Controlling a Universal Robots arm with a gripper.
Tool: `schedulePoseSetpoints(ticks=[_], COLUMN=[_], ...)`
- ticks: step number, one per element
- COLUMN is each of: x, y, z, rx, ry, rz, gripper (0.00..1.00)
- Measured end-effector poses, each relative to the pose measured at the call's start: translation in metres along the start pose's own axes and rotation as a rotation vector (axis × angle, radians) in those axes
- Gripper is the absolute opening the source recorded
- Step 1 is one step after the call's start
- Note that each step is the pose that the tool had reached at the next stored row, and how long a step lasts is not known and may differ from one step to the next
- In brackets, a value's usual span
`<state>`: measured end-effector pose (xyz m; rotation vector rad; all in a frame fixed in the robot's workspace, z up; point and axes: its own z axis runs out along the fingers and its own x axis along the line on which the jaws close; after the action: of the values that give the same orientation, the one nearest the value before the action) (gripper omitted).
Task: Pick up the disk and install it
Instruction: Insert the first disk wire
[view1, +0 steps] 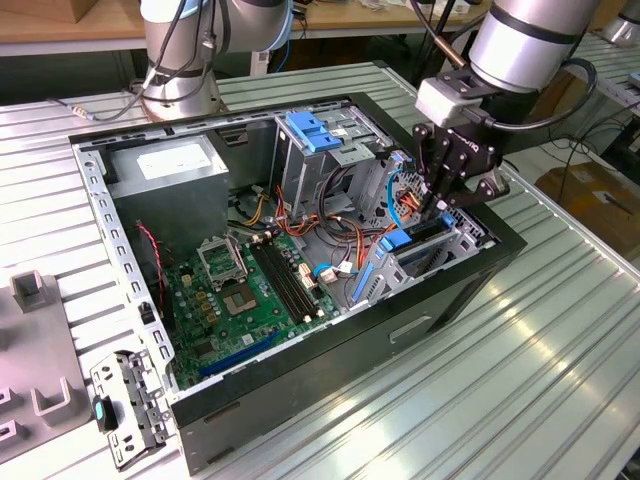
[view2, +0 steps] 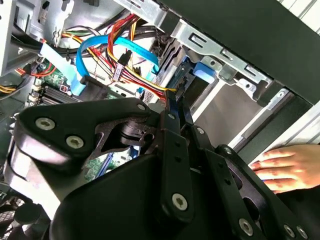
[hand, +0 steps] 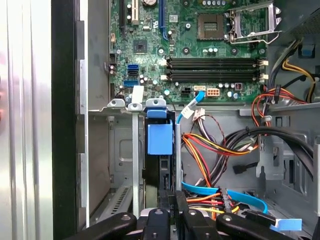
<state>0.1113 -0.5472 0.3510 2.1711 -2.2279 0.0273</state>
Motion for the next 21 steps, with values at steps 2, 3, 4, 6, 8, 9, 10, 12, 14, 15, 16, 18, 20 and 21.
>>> schedulePoseSetpoints(ticks=[2,3,4,6,8,9,10,12,14,15,16,18,20,21], x=[-0.0004,-0.0003,-0.0003,-0.0001,0.0006,0.0016,0.0016,0.0016,0.0016,0.0016,0.0017,0.0017,0.0018,0.0019], y=[-0.0025,-0.0026,-0.0026,-0.0027,-0.0027,-0.0027,-0.0027,-0.0027,-0.0027,-0.0027,-0.0027,-0.0027,-0.0026,-0.0023], z=[0.0007,0.0012,0.0016,0.0031,0.0037,0.0039,0.0046,0.0053,0.0056,0.0044,0.0032,0.0015,0.0014,0.0015], rx=[0.0,0.0,0.0,0.0001,0.0001,0.0,0.0001,0.0,-0.0001,0.0,0.0003,0.0029,0.0031,0.0032], ry=[-0.0002,0.0,0.0001,0.0,-0.0001,-0.0003,-0.0006,-0.0008,-0.0035,-0.0054,-0.006,-0.0082,-0.0082,-0.0081], rz=[0.0,0.0,0.0,0.0,0.0,0.001,0.001,0.001,0.001,0.001,0.001,0.004,0.009,0.01], gripper=[0.16,0.16,0.16,0.16,0.16,0.16,0.16,0.16,0.16,0.16,0.16,0.16,0.16,0.16])
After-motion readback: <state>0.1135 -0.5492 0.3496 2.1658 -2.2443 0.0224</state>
